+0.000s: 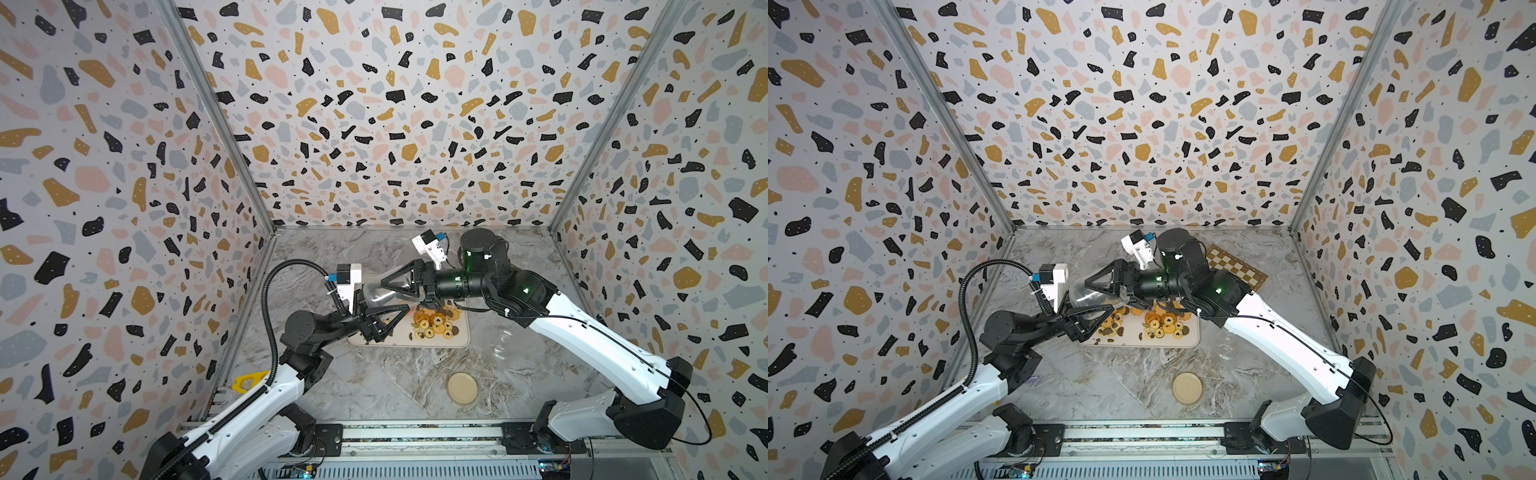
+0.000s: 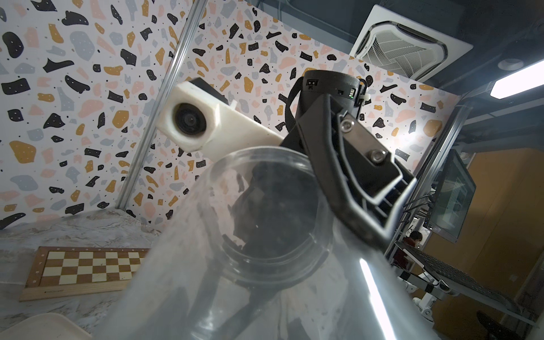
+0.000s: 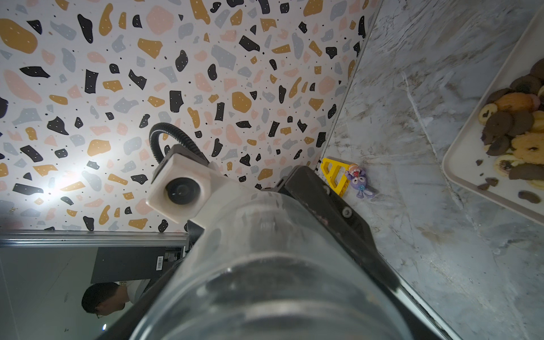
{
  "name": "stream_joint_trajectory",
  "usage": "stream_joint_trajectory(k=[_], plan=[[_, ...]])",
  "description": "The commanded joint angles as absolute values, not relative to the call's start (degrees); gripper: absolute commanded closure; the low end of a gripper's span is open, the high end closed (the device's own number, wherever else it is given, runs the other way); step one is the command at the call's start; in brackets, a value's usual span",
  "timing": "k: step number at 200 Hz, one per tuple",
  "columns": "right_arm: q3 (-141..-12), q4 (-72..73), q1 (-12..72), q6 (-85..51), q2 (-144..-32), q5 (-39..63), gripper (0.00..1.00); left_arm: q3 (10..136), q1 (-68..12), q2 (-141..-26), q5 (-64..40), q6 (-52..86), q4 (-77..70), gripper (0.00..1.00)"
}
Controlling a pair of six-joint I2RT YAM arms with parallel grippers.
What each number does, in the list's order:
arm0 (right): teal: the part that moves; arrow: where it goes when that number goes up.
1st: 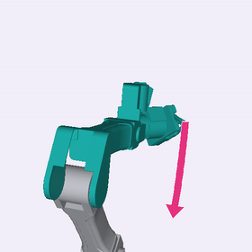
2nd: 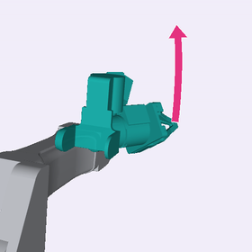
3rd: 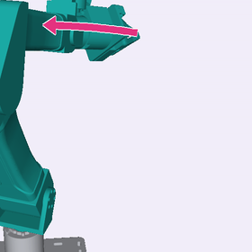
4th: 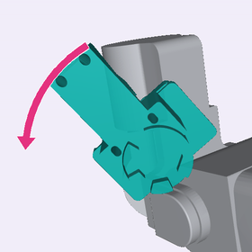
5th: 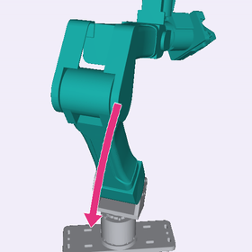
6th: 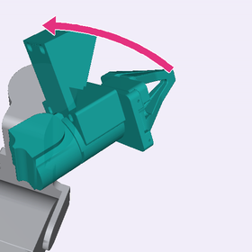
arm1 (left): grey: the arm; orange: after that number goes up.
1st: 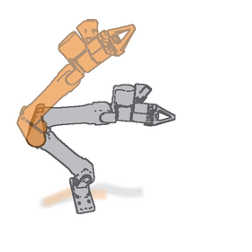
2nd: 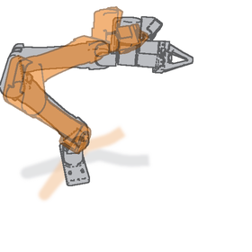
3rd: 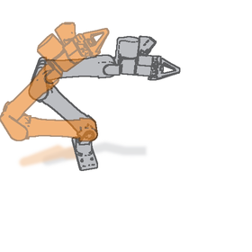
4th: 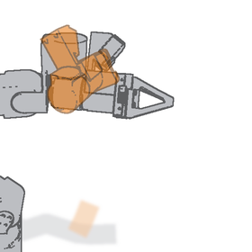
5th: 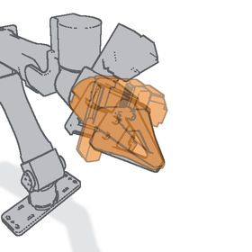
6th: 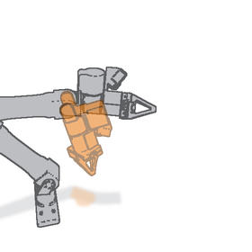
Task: Pour the cookies out of the jar
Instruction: Place the jar at the center of the board.
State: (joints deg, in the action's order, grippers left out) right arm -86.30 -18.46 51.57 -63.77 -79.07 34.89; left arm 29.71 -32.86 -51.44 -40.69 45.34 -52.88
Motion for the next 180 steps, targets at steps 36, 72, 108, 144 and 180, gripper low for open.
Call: stream_joint_trajectory(k=[36, 72, 108, 144, 180], plan=[[-85.5, -14.9, 53.8, -63.0, -79.3, 34.6, 0.77, 32.1, -34.8, -52.5, -41.8, 33.1, -34.2, 0.83], [-85.2, -15.3, 52.5, -62.9, -78.6, 34.7, 1.00, 31.7, -34.8, -54.4, -40.1, 31.4, -28.9, 0.51], [-84.8, -15.5, 51.2, -62.8, -77.6, 34.9, 1.00, 31.5, -34.8, -53.7, -35.5, 27.4, -21.2, 0.01], [-84.8, -15.7, 49.9, -62.3, -76.9, 35.2, 1.00, 32.8, -34.8, -53.3, -29.0, 25.1, -11.8, 0.01], [-84.7, -19.2, 47.7, -60.2, -75.8, 33.3, 1.00, 30.4, -34.8, -47.1, -21.7, 27.1, -9.6, 0.01]])
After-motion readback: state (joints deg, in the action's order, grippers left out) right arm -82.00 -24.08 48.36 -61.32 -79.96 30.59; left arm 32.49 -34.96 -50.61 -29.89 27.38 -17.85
